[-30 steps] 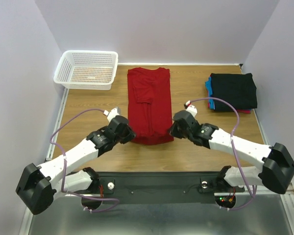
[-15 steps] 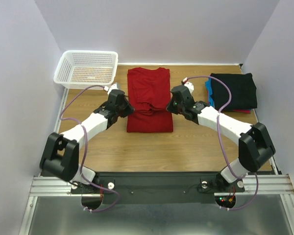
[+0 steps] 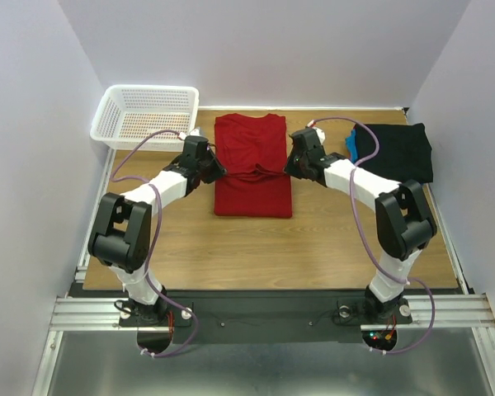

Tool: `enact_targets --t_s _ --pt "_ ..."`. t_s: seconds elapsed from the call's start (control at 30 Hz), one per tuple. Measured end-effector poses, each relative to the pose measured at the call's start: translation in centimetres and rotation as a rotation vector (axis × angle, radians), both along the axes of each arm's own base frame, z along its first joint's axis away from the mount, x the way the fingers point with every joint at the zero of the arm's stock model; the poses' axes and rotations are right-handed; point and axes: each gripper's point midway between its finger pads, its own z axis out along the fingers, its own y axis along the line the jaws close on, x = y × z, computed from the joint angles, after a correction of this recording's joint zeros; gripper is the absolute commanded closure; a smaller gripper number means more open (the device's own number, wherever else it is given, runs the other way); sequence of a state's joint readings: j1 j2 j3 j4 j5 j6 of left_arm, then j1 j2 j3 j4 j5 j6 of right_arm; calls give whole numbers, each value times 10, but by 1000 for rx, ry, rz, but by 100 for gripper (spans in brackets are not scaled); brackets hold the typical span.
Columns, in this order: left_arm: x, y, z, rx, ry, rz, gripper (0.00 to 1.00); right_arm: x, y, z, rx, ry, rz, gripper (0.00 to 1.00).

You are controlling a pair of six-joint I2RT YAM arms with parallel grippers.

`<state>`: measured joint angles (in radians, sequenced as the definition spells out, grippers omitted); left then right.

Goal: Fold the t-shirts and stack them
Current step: Fold the tshirt

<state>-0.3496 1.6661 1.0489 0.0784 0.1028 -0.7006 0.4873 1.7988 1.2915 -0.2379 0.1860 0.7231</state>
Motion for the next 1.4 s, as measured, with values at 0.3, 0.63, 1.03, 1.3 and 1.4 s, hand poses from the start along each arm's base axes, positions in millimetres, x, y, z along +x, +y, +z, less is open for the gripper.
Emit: enact_targets --t_s 0.3,0.63,1.03,1.3,1.4 --pt "6 4 -28 13 56 -8 79 14 5 -24 6 49 28 75" --pt "7 7 -23 5 46 -25 2 14 4 -28 14 64 70 17" --pt "-79 30 -21 -46 14 -24 2 -23 5 -18 29 68 214 0" --pt "-99 32 -46 -53 80 -22 2 -15 3 -50 -57 112 250 0" --pt "-97 31 -43 -63 68 -23 2 2 2 -63 -103 117 227 0"
